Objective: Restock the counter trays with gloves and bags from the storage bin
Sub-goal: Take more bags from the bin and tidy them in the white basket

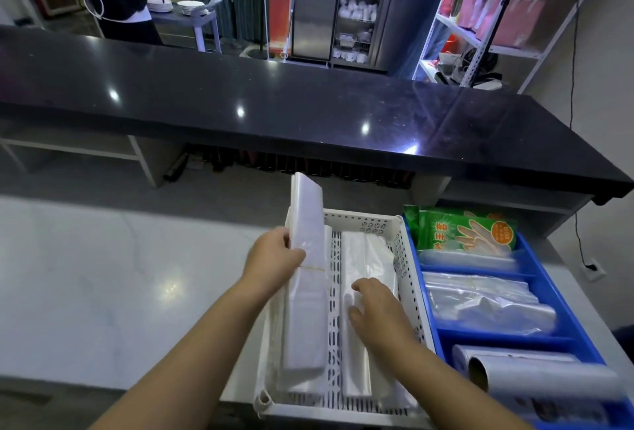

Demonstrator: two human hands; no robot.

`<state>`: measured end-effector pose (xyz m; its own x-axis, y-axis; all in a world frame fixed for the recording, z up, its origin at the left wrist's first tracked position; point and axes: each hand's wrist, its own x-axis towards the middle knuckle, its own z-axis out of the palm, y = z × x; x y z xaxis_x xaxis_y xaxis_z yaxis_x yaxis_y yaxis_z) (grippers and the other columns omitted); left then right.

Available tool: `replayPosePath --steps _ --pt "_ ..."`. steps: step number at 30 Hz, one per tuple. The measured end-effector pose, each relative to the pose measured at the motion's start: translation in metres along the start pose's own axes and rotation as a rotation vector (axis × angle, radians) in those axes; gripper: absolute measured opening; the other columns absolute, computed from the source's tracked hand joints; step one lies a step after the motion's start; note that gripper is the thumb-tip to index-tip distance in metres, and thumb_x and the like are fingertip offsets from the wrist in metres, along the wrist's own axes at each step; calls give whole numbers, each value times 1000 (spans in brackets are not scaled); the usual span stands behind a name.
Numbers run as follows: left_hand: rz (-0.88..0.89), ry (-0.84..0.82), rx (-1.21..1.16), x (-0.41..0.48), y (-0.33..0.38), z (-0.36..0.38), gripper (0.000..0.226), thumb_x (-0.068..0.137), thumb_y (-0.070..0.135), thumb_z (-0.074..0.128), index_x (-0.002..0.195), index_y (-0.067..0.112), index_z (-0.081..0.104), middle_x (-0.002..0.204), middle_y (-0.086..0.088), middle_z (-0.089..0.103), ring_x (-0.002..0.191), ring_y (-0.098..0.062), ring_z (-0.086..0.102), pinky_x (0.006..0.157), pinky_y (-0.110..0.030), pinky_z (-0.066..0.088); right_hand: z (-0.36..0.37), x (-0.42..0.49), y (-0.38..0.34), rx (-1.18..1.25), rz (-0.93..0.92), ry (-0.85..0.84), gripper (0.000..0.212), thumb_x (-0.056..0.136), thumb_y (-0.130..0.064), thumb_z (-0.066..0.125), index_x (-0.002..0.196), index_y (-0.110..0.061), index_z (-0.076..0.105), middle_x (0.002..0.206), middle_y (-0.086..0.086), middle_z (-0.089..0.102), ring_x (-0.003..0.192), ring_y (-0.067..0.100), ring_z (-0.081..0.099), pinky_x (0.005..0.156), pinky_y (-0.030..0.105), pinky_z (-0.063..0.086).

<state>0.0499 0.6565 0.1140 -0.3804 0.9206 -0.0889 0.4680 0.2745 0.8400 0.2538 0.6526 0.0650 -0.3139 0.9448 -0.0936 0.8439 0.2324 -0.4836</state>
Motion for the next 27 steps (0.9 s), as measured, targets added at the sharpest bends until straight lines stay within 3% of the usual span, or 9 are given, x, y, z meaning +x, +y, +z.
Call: replayPosePath --steps 5,11,14,17,20,22,24,27 --pt "-39 14 -87 0 -6 -18 6 68 11 59 73 10 56 66 -4 56 59 -21 48 57 -32 39 12 9 -20 -278 12 6 33 82 -38 54 105 -16 42 107 2 44 95 21 41 74 31 37" --pt "-20 -56 -83 -13 -9 2 8 68 11 61 76 11 61 73 -8 65 67 -27 60 62 -34 47 -1 15 -20 -181 107 -40 22 78 -6 48 95 -17 39 101 4 47 83 21 44 65 30 39" --pt "-9 -97 -51 -18 -5 19 7 69 12 62 72 8 58 67 -6 60 61 -23 55 58 -31 43 -13 15 -12 0 192 -31 15 80 -8 45 86 -20 39 86 0 54 73 19 55 58 35 48" --pt "-5 -133 -30 -23 2 40 10 71 14 61 68 11 52 64 0 55 57 -17 48 54 -29 37 -25 12 -2 96 245 85 20 76 -7 48 76 -25 39 75 -1 55 64 16 55 48 32 46" --pt "-31 -151 -7 -28 6 60 14 77 14 58 89 11 53 85 -7 64 72 -21 58 63 -33 46 -34 8 5 133 243 181 21 71 -6 49 72 -25 38 69 -3 52 61 14 49 45 28 34" --pt "18 -185 103 -32 2 71 32 83 12 54 115 14 47 106 -7 61 91 -24 60 77 -35 47 -38 6 9 150 241 217 22 70 -5 48 73 -24 38 68 -3 51 60 14 47 45 28 31" --pt "135 -205 298 -36 -4 78 51 88 13 50 135 15 33 127 -7 49 112 -24 51 88 -32 42 -40 5 10 161 238 227 22 71 -5 49 77 -24 41 68 -3 51 59 12 47 45 28 31" --pt "320 -162 609 -39 -9 81 50 88 19 50 136 16 34 138 -6 42 127 -25 33 99 -33 33 -39 3 9 171 228 223 21 72 -6 50 82 -23 44 70 -5 51 63 13 48 47 27 33"
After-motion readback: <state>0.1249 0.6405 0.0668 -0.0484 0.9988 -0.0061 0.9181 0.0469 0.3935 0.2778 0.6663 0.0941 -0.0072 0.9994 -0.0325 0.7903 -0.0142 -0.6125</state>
